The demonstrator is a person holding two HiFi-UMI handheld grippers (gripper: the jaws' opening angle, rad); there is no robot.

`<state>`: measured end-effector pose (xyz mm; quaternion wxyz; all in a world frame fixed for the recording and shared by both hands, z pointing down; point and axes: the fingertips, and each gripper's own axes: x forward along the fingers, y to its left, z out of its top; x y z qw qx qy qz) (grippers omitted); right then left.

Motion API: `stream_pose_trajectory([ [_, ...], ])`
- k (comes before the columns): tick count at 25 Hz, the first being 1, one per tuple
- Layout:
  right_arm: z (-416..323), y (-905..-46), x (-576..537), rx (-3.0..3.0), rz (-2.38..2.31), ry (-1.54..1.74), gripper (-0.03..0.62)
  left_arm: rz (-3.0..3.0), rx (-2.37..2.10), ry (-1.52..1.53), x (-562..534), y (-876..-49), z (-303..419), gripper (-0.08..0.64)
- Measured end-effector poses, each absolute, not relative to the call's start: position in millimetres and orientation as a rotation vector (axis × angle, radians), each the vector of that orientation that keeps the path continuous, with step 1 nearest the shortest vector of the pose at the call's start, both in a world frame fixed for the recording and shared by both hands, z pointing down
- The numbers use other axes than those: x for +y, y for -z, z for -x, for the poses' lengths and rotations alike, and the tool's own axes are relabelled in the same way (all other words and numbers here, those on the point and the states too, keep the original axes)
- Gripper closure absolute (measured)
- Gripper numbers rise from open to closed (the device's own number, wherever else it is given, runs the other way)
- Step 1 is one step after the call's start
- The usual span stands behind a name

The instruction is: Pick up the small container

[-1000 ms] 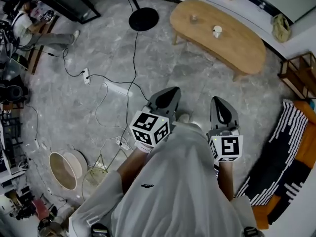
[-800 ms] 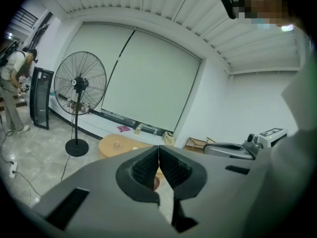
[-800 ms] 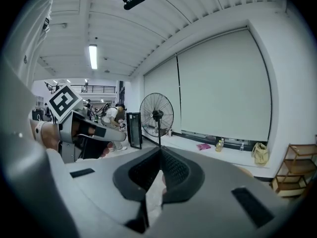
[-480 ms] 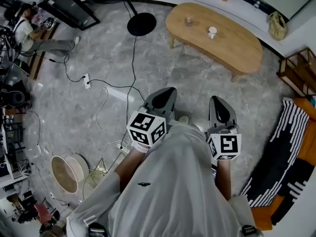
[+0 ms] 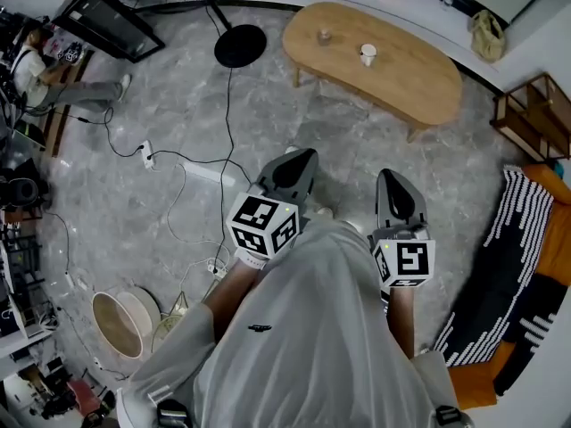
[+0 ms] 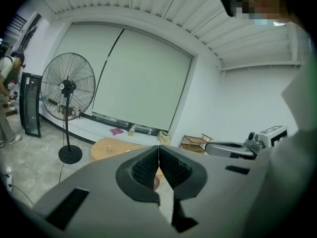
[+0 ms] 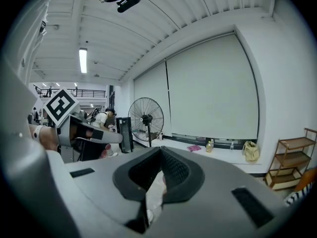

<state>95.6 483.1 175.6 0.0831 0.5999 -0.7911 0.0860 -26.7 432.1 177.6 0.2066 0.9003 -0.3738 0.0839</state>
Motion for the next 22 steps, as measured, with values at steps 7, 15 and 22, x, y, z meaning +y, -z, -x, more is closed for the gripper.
stream_pose_trajectory([
  [7, -95.2, -178.8, 443.1, -2.359, -1.763, -0.271, 0.586, -2.476, -1.056, -0.227, 395.7, -185.3, 31.2, 0.540],
  [15, -91.4, -180.4, 376.7, -2.353, -1.738, -0.260, 0.586, -2.458, -1.007, -0.216, 331.6, -194.6, 23.1, 0.540],
  [22, -92.9, -176.8, 311.5, -2.303, -1.773, -0.303, 0.586, -2.463, -0.968, -0.198, 259.9, -191.6, 19.5, 0.540],
])
